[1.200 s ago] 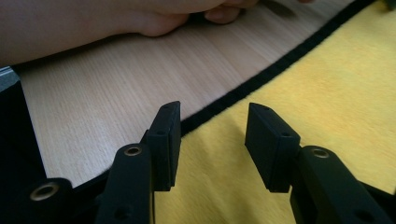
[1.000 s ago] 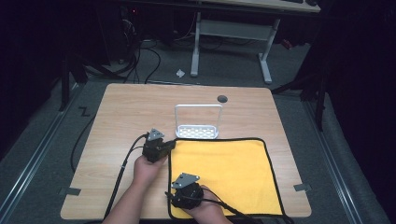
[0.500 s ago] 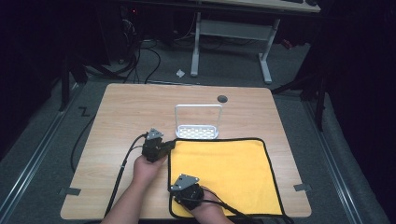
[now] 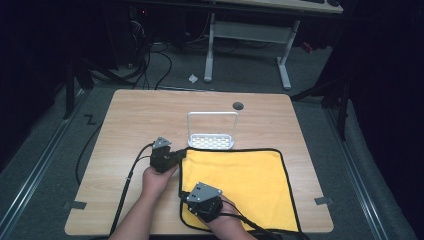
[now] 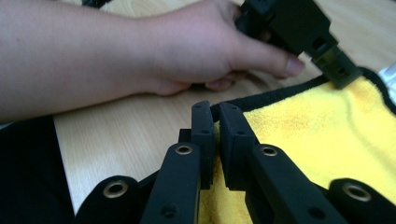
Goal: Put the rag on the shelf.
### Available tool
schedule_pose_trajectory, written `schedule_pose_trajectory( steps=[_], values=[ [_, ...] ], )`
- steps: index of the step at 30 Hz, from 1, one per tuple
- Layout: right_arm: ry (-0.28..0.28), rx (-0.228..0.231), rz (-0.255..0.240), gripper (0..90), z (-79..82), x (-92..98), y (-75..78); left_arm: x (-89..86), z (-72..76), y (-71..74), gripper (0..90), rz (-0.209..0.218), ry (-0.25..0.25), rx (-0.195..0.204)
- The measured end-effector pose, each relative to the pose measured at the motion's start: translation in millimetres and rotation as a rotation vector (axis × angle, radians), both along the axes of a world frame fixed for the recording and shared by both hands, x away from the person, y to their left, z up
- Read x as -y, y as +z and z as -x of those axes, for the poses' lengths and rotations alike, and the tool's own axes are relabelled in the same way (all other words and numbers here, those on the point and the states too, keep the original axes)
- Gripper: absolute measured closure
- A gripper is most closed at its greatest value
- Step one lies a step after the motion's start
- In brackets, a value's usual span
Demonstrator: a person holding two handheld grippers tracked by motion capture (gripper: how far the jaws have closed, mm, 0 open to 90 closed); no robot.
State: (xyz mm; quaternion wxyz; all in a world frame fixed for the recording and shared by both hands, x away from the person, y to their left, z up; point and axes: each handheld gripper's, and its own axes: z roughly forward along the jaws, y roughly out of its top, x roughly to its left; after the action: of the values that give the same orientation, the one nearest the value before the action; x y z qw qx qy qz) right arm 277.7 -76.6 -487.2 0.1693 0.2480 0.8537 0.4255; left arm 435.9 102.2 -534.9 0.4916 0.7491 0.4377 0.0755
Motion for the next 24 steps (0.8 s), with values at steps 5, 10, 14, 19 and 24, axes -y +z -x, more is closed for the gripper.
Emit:
schedule_pose_trajectory(
  steps=[5, 10, 14, 19, 24],
  values=[
    [0.012, 0.026, -0.004, 85.8, -0.7, -8.6, 6.6, -6.4, 2.2, 1.6, 84.0, 0.047, 0.023, -0.004],
    [0.038, 0.053, 0.006, 85.8, 1.8, -24.9, 8.6, -25.2, 7.6, 2.2, 84.8, 0.131, 0.088, -0.041],
    [0.079, 0.035, -0.008, 85.8, 1.6, -43.3, 9.6, -44.5, 17.0, 2.2, 85.2, 0.157, 0.129, -0.046],
    [0.125, 0.059, -0.016, 85.8, 4.2, -73.7, 15.1, -79.1, 25.9, 8.5, 85.6, 0.177, 0.188, -0.039],
    [0.152, 0.062, -0.060, 85.9, 5.6, -92.2, 21.2, -108.4, 34.3, 25.2, 85.7, 0.186, 0.239, -0.007]
  ],
)
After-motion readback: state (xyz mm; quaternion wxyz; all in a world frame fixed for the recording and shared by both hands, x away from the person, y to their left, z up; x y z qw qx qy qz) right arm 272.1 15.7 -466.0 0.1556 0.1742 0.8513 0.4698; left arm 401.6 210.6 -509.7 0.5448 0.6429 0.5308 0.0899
